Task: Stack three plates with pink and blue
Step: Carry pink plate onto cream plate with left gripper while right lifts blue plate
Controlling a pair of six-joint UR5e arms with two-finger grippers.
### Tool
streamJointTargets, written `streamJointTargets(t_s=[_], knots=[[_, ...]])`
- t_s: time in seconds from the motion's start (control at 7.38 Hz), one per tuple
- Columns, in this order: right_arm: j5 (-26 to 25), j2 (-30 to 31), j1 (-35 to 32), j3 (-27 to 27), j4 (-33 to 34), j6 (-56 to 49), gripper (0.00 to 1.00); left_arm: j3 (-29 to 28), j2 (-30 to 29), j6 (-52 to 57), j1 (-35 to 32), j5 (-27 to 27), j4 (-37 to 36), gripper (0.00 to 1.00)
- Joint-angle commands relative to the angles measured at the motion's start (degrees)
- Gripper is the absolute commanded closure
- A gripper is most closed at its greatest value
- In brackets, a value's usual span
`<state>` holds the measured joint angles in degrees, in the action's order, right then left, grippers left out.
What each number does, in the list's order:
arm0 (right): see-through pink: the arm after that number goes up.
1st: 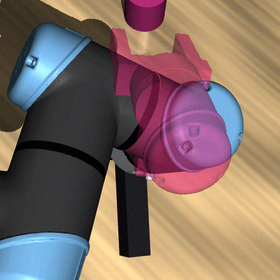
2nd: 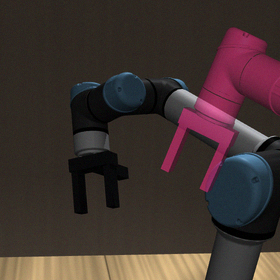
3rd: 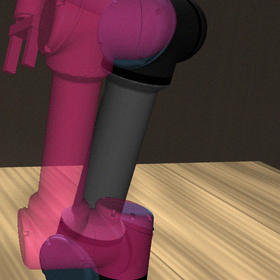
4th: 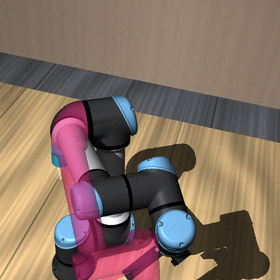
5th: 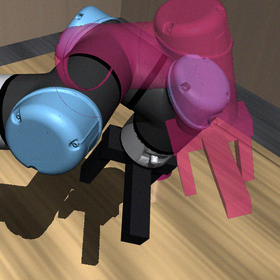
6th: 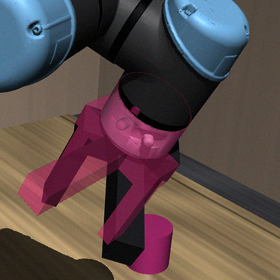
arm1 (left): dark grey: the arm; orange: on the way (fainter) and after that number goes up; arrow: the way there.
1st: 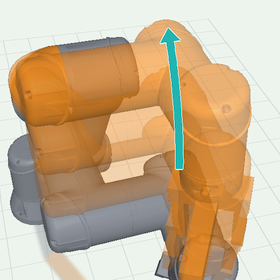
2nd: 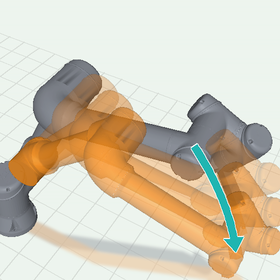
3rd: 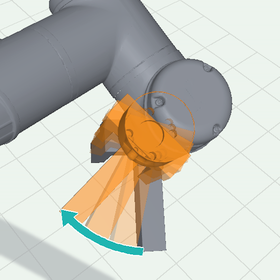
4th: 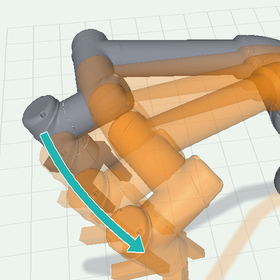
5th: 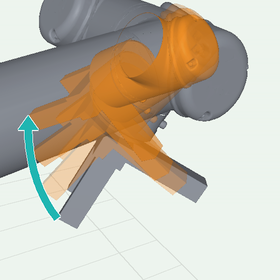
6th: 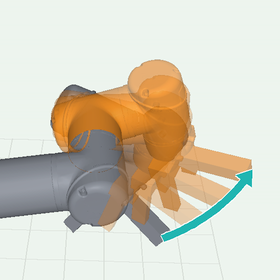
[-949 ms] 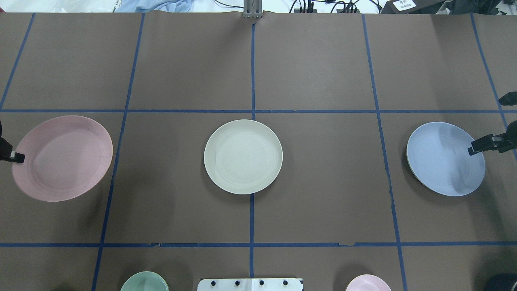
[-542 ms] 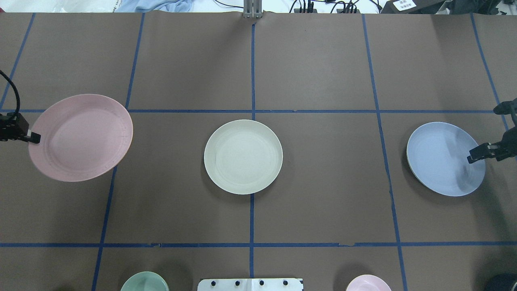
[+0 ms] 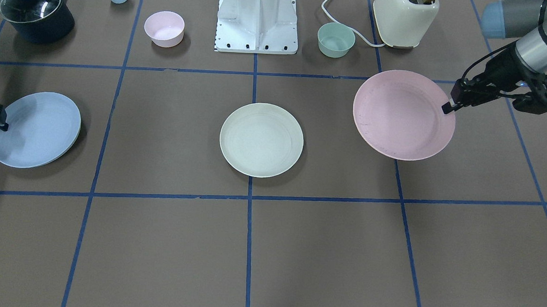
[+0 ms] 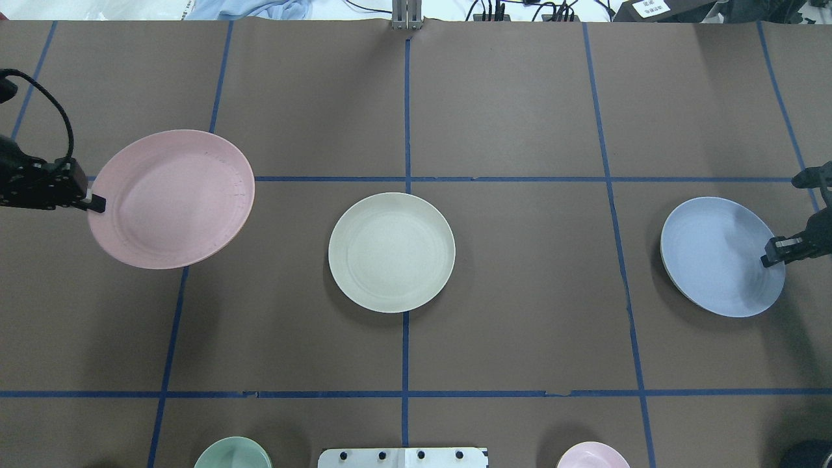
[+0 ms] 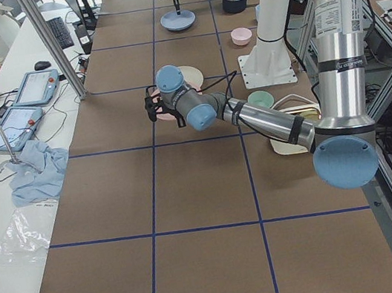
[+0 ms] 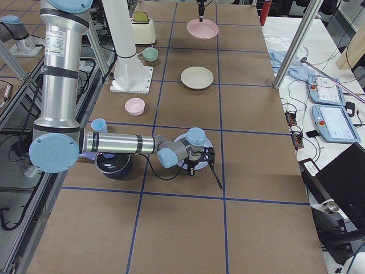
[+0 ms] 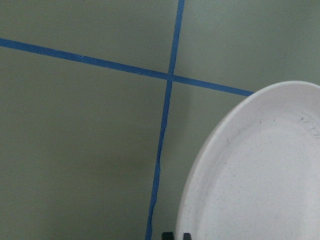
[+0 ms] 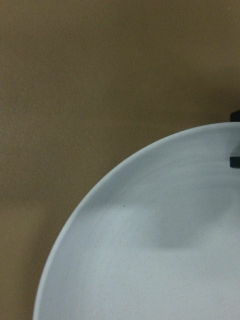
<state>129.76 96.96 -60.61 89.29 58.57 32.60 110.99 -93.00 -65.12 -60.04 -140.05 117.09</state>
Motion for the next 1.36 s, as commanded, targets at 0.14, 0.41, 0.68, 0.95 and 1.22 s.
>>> streamJointTargets(t_s=[0.14, 0.41, 0.68, 0.95, 1.22], knots=[[3.12, 1.56, -0.82, 6.13, 0.05, 0.18, 1.0, -0.86, -10.34, -15.87, 13.77, 11.77, -0.1, 1.0], [9.52, 1.14, -6.07, 7.65, -0.04, 0.35, 1.0, -4.7, -17.18, -22.57, 20.2, 16.02, -0.02, 1.0], [12.36, 0.08, -8.29, 9.23, 0.05, 0.35, 1.0, -11.56, -22.91, -24.43, 23.2, 19.71, 0.33, 1.0], [13.5, -0.36, -8.47, 11.5, 0.66, 0.44, 1.0, -14.57, -24.07, -24.61, 25.05, 20.6, 0.77, 1.0], [13.95, -1.32, -8.47, 13.62, 0.84, 4.28, 1.0, -14.66, -24.6, -24.7, 26.29, 20.61, 1.04, 0.69]])
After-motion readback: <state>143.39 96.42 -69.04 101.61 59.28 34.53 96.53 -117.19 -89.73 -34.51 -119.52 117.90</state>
